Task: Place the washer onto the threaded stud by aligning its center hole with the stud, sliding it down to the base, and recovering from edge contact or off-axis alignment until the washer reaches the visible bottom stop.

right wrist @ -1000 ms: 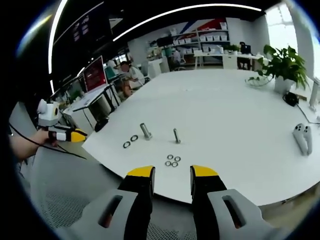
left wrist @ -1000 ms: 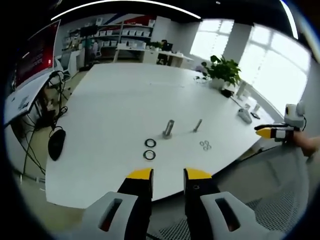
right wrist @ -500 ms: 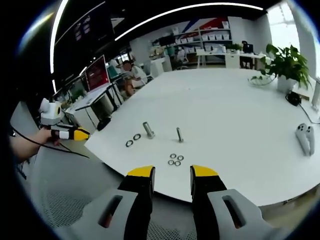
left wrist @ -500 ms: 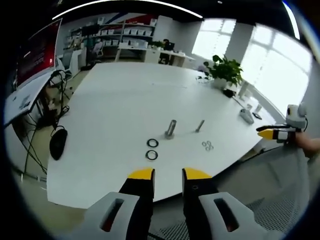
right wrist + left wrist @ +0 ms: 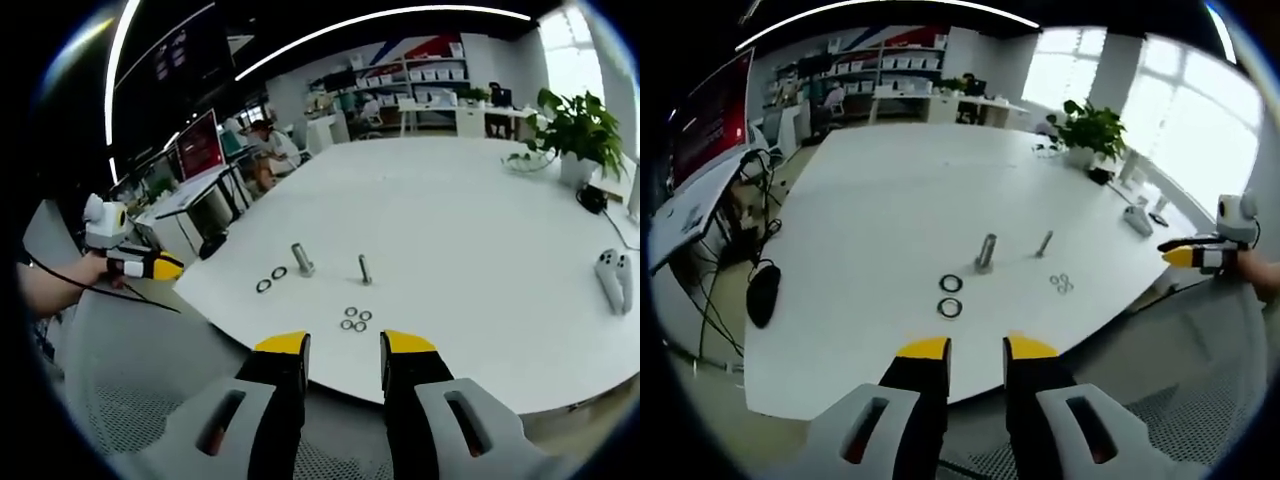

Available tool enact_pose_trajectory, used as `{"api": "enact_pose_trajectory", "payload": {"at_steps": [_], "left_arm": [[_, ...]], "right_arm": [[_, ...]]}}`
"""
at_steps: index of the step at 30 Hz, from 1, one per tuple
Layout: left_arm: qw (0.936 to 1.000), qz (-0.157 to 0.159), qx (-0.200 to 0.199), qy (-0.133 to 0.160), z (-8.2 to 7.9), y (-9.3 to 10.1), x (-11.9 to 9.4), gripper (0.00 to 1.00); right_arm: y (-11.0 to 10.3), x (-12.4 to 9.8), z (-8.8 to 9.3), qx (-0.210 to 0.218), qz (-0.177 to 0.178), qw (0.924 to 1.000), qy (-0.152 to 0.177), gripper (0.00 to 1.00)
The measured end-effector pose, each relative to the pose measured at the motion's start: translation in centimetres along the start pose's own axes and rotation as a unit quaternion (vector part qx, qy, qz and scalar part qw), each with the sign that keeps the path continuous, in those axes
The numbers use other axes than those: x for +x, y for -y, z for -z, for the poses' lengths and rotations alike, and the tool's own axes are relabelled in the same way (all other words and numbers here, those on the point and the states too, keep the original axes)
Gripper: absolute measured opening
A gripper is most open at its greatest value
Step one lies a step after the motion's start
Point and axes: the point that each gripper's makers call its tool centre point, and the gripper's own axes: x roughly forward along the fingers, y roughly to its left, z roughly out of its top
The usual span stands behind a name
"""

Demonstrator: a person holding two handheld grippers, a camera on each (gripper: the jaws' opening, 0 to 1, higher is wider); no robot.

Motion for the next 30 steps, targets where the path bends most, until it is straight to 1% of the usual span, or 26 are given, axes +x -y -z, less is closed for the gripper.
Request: {"api": "enact_pose_trajectory", "payload": {"at_steps": [1,3,9,10,12,14,16,17,20,22,24,27,30], "left_arm": [[1.0,0.0,-0.002,0.0,0.0,0.0,0.0,0.18],[0.9999,-0.002,-0.009,-0.012,0.4,0.0,0.1,0.19],[0.9996,-0.006,0.009,-0.028,0.6,0.2,0.2,0.24],[0.9993,-0.005,0.012,-0.034,0.7,0.3,0.3,0.24],[0.9983,0.006,0.01,-0.058,1.5,0.5,0.5,0.25],[0.9958,0.007,0.022,-0.089,2.1,0.4,0.6,0.25],[0.9949,0.003,0.034,-0.095,1.6,0.1,0.8,0.25],[0.9951,0.003,0.033,-0.093,1.1,0.0,0.9,0.25],[0.9966,0.006,0.016,-0.081,-0.9,-0.6,1.5,0.26],[0.9969,0.007,0.007,-0.078,-1.6,-1.0,2.5,0.27],[0.9956,0.008,0.009,-0.093,-1.4,-1.0,3.5,0.27],[0.9918,0.012,0.035,-0.122,-0.9,-0.7,5.2,0.27],[0.9914,0.008,0.05,-0.121,-1.0,-0.5,6.5,0.26]], "right_arm": [[0.0,0.0,0.1,0.0,0.0,1.0,-0.002,0.3],[0.0,0.0,0.0,0.0,0.0,1.0,0.0,0.3],[0.1,0.0,0.0,0.003,0.001,1.0,0.001,0.3],[0.1,0.0,0.0,0.002,0.001,1.0,0.001,0.3],[0.1,0.0,0.0,0.001,0.002,1.0,0.0,0.29],[0.0,0.0,0.1,-0.001,0.0,1.0,-0.004,0.29],[0.0,0.0,0.1,-0.004,0.0,1.0,-0.004,0.29],[0.1,0.0,0.1,-0.003,0.001,1.0,-0.004,0.29],[0.1,0.0,-0.1,0.002,0.001,1.0,0.0,0.29],[0.1,0.0,0.0,0.003,0.002,1.0,0.0,0.29],[0.1,-0.1,0.0,0.003,0.003,1.0,0.0,0.29],[0.1,0.0,0.0,0.003,0.001,1.0,-0.001,0.29],[0.1,0.0,0.0,0.0,0.001,1.0,-0.001,0.29]]}}
